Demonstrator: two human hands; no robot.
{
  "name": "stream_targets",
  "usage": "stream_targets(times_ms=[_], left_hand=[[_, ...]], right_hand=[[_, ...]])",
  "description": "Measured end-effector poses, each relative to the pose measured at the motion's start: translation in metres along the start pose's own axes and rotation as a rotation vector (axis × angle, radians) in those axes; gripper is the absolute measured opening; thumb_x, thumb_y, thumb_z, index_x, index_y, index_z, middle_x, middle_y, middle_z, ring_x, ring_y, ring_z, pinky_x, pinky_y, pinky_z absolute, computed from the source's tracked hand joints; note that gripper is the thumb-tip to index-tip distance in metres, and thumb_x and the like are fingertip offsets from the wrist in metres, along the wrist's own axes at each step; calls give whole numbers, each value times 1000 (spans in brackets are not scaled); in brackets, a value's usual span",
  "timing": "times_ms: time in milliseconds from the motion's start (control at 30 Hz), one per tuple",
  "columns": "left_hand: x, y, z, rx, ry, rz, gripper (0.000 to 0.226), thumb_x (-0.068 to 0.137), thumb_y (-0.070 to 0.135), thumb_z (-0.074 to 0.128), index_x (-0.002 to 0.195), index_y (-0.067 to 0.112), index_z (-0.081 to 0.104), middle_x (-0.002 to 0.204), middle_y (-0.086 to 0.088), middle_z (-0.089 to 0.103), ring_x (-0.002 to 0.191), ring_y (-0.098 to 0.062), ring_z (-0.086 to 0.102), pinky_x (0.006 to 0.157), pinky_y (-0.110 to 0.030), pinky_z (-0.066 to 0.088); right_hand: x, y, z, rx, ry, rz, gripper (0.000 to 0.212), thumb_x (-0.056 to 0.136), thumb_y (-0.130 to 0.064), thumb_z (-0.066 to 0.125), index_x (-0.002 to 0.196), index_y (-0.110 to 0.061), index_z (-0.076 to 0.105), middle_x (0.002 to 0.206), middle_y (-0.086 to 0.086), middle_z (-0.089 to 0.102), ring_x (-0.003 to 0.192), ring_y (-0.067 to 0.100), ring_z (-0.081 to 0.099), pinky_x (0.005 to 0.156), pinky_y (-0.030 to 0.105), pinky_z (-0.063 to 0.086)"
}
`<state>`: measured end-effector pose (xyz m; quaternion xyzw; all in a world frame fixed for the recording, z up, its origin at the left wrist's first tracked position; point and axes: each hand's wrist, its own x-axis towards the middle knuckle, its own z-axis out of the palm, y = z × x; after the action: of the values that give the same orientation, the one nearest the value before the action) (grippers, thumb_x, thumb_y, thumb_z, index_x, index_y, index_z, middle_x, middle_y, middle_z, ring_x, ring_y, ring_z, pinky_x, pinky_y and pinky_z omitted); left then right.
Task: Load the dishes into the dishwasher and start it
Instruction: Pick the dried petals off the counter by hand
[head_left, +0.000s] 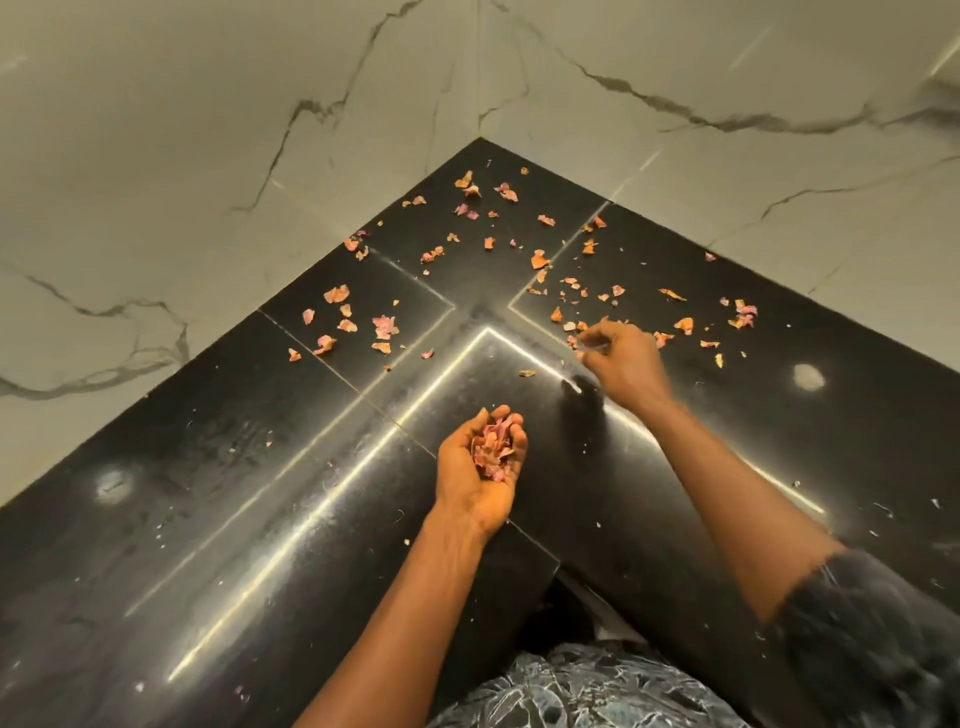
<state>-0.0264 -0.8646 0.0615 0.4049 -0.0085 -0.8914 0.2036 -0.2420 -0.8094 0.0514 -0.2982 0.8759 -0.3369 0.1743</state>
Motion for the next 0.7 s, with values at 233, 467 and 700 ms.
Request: stream_targets(times_ms=[233,467,700], left_hand=[[14,-14,19,35,26,2,29,95,12,55,80,-4,75,84,-18,71,66,-22,68,60,-26,60],[35,-14,15,-5,94,-2,27,96,11,54,85,-6,72,85,-18,70,73,-23,69,62,-27,61],[57,-10,21,17,95,10,25,98,12,51,90,-3,69,81,-17,71,71,-22,69,64,-27,61]], right_hand=[[48,23,19,-384,-86,-52,18,91,-15,66,108,-11,62,122,13,55,117,38,51,91,44,48],[41,37,46,-396,20,-163,23,87,-18,40,83,-15,62,83,1,55,83,30,57,59,35,32],[-26,4,26,81,-45,-103,15,81,-4,72,82,-19,77,80,-7,72,74,7,65,73,30,56]])
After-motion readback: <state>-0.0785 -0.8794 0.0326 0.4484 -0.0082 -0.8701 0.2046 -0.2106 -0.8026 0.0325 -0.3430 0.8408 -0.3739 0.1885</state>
